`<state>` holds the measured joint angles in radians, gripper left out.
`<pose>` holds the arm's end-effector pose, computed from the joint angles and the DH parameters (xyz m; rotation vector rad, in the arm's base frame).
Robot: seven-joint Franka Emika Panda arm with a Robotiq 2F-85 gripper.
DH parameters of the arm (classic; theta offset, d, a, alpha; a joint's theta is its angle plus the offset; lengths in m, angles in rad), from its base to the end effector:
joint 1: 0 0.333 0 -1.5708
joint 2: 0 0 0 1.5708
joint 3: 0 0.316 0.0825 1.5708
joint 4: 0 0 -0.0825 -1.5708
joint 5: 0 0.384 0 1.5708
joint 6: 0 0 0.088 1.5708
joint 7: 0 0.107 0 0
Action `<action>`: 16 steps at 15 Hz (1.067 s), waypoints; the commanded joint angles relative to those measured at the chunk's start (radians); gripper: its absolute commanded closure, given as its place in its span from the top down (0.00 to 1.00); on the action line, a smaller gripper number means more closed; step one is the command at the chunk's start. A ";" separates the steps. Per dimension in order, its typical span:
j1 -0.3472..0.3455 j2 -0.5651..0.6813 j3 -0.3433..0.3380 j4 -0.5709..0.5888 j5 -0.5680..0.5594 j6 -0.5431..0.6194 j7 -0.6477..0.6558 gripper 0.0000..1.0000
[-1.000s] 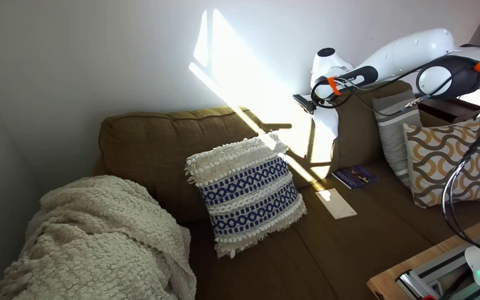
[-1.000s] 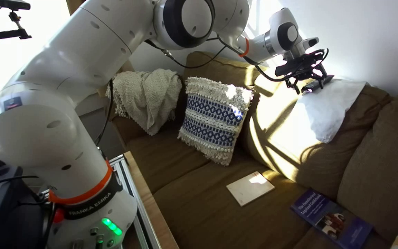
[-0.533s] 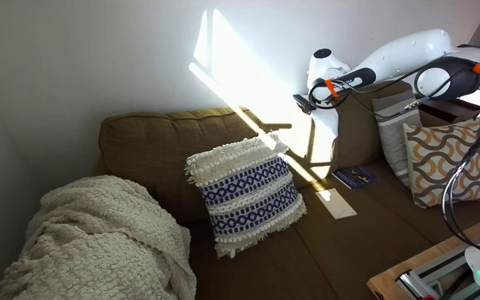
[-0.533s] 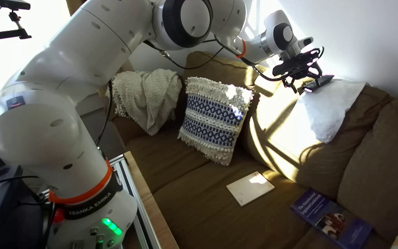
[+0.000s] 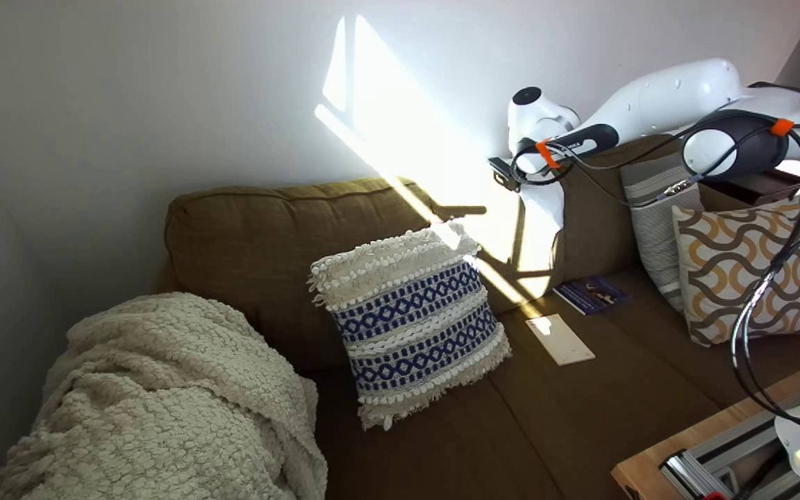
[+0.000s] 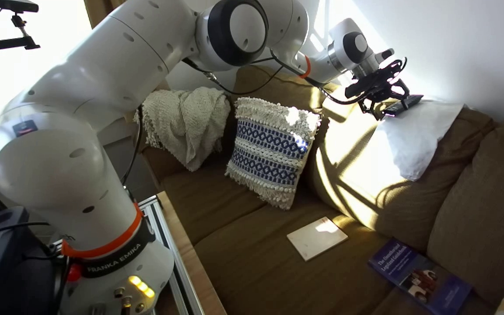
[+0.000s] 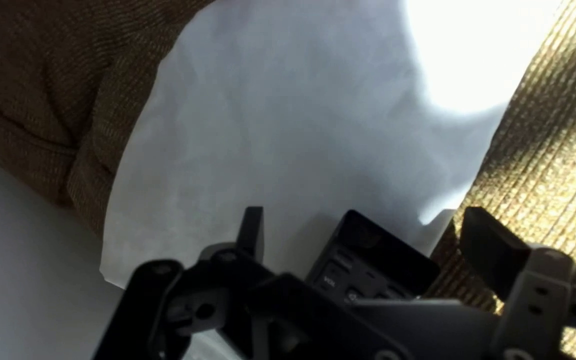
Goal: Turn the black remote control on the backrest upside down
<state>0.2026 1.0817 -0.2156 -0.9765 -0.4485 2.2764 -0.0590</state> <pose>0.8059 0.0502 0.2302 2.5101 0.5616 0.2805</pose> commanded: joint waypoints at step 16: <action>0.027 0.187 -0.076 0.282 -0.063 -0.058 0.008 0.46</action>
<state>0.2315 1.2261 -0.2731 -0.7539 -0.4996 2.2358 -0.0543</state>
